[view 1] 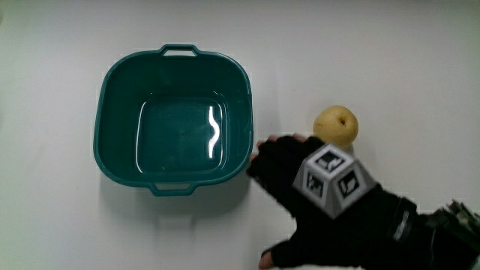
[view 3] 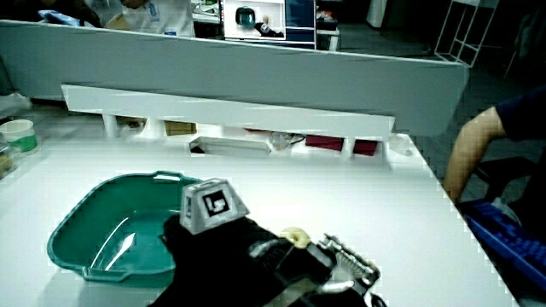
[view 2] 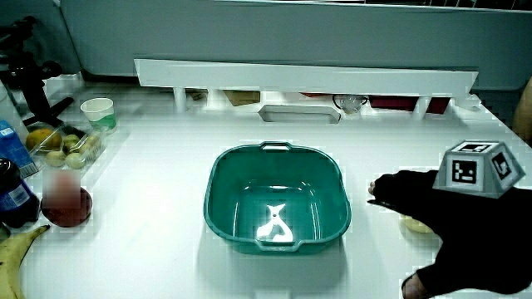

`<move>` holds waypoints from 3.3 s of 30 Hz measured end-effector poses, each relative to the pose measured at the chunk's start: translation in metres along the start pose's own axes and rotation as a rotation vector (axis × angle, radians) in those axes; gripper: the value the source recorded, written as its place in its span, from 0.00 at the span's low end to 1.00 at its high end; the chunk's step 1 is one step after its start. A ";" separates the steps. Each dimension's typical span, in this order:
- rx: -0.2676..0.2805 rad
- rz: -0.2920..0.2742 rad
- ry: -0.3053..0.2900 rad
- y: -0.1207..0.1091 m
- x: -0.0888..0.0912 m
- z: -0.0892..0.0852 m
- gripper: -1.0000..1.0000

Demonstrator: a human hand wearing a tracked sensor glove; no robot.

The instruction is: Pick pear from desk

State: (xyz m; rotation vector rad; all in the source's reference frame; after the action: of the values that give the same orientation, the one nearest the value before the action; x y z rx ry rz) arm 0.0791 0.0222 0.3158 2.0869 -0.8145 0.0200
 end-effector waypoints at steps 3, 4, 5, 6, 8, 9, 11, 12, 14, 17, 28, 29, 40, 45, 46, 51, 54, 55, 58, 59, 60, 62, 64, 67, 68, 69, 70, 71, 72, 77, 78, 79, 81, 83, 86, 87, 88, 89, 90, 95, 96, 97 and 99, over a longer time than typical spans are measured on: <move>0.050 -0.049 0.030 0.005 0.018 0.011 0.50; 0.071 -0.072 0.014 0.006 0.023 0.016 0.50; 0.055 -0.089 0.038 0.011 0.030 0.014 0.50; 0.075 -0.126 0.026 0.015 0.038 0.012 0.50; 0.050 -0.130 0.063 0.022 0.050 0.013 0.50; 0.046 -0.129 0.086 0.024 0.055 0.014 0.50; 0.034 -0.151 0.100 0.030 0.067 0.013 0.50; 0.014 -0.140 0.134 0.032 0.071 0.013 0.50; 0.017 -0.154 0.144 0.036 0.080 0.013 0.50; 0.015 -0.184 0.165 0.043 0.093 0.011 0.50; -0.064 -0.297 0.277 0.069 0.149 -0.015 0.50; -0.070 -0.314 0.280 0.072 0.153 -0.018 0.50; -0.157 -0.400 0.351 0.089 0.197 -0.049 0.50; -0.180 -0.445 0.356 0.093 0.208 -0.057 0.50; -0.173 -0.446 0.354 0.093 0.209 -0.058 0.50; -0.185 -0.472 0.356 0.094 0.216 -0.065 0.50; -0.172 -0.474 0.351 0.094 0.216 -0.066 0.50; -0.169 -0.471 0.352 0.094 0.215 -0.065 0.50; -0.166 -0.471 0.348 0.094 0.215 -0.065 0.50; -0.169 -0.471 0.341 0.094 0.214 -0.066 0.50; -0.172 -0.469 0.339 0.095 0.215 -0.067 0.52; -0.180 -0.465 0.342 0.096 0.215 -0.069 0.55; -0.176 -0.448 0.340 0.096 0.214 -0.068 0.58; -0.167 -0.447 0.336 0.097 0.215 -0.067 0.63; -0.155 -0.443 0.331 0.096 0.214 -0.066 0.65; -0.136 -0.448 0.328 0.096 0.215 -0.066 0.67; -0.131 -0.445 0.335 0.095 0.215 -0.065 0.68; -0.117 -0.442 0.332 0.094 0.214 -0.064 0.70; -0.120 -0.453 0.320 0.094 0.216 -0.065 0.72; -0.068 -0.461 0.311 0.092 0.215 -0.061 0.80; -0.073 -0.450 0.320 0.092 0.215 -0.061 0.82; -0.072 -0.470 0.310 0.094 0.216 -0.063 0.83; -0.060 -0.469 0.305 0.093 0.215 -0.061 0.87; -0.045 -0.463 0.294 0.092 0.213 -0.060 0.90; -0.021 -0.469 0.279 0.091 0.213 -0.059 0.95; -0.009 -0.456 0.273 0.091 0.212 -0.059 0.97; -0.005 -0.462 0.270 0.091 0.212 -0.059 0.98; 0.001 -0.462 0.273 0.091 0.211 -0.059 1.00; 0.017 -0.460 0.260 0.090 0.211 -0.059 1.00; 0.046 -0.459 0.231 0.088 0.209 -0.056 1.00; 0.055 -0.443 0.242 0.086 0.208 -0.054 1.00; 0.059 -0.440 0.248 0.085 0.209 -0.053 1.00; 0.092 -0.450 0.246 0.082 0.213 -0.050 1.00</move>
State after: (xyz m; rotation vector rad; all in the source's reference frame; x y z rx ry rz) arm 0.2145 -0.0899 0.4699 2.2563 -0.1909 0.0695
